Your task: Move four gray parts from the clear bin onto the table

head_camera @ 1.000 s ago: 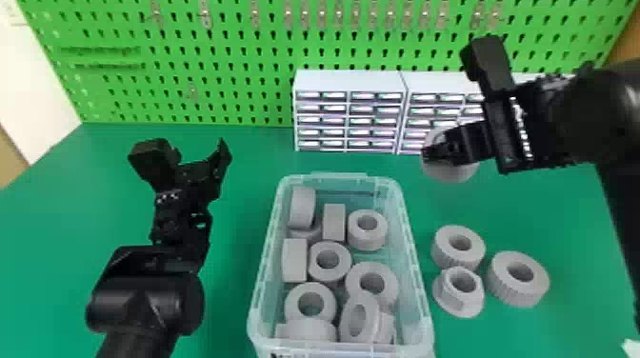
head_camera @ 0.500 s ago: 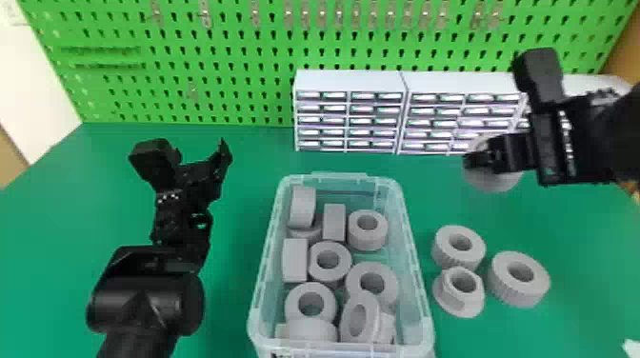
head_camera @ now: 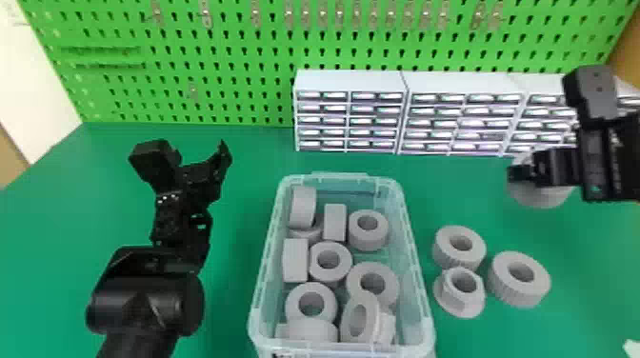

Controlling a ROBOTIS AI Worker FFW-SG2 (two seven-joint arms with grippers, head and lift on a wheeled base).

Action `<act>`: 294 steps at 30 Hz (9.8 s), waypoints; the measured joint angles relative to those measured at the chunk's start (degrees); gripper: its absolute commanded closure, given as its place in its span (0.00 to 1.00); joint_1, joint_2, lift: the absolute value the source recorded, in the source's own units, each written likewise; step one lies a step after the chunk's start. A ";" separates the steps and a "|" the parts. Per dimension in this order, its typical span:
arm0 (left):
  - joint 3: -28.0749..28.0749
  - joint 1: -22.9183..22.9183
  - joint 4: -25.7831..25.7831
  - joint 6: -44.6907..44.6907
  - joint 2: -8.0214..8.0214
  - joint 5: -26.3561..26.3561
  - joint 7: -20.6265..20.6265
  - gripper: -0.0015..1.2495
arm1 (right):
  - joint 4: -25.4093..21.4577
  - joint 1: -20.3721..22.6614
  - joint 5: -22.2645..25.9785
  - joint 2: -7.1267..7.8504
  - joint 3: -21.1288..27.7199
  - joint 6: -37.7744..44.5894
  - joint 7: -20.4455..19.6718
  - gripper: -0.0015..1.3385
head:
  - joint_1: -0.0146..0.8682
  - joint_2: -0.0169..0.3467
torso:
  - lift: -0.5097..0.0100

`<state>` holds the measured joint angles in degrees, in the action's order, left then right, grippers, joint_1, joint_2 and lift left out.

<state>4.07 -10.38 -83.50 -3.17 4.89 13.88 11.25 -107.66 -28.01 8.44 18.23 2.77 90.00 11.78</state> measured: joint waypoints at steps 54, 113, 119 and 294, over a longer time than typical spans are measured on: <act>-1.11 0.68 0.18 0.00 -1.54 -0.52 0.35 0.28 | 15.51 8.49 -5.83 2.99 13.24 0.00 0.00 0.75 | 0.80 0.24 | 0.88; -2.23 1.70 0.18 -0.09 -3.01 -1.65 0.26 0.28 | 19.69 9.91 7.93 4.90 10.89 -0.64 0.00 0.39 | 0.80 0.24 | 0.88; -2.31 1.77 0.18 -0.09 -3.02 -1.73 0.26 0.28 | 15.11 8.39 7.05 4.71 10.33 -0.11 0.00 0.39 | 0.80 0.24 | 0.88; -4.82 2.25 -7.02 7.97 -4.89 -9.80 -10.91 0.28 | 10.10 19.87 -0.63 -6.36 4.46 -69.68 10.73 0.39 | 0.80 0.24 | 0.88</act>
<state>-0.75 -8.13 -90.52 4.81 0.00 4.07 0.35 -97.56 -8.14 7.81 11.87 7.23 20.31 22.50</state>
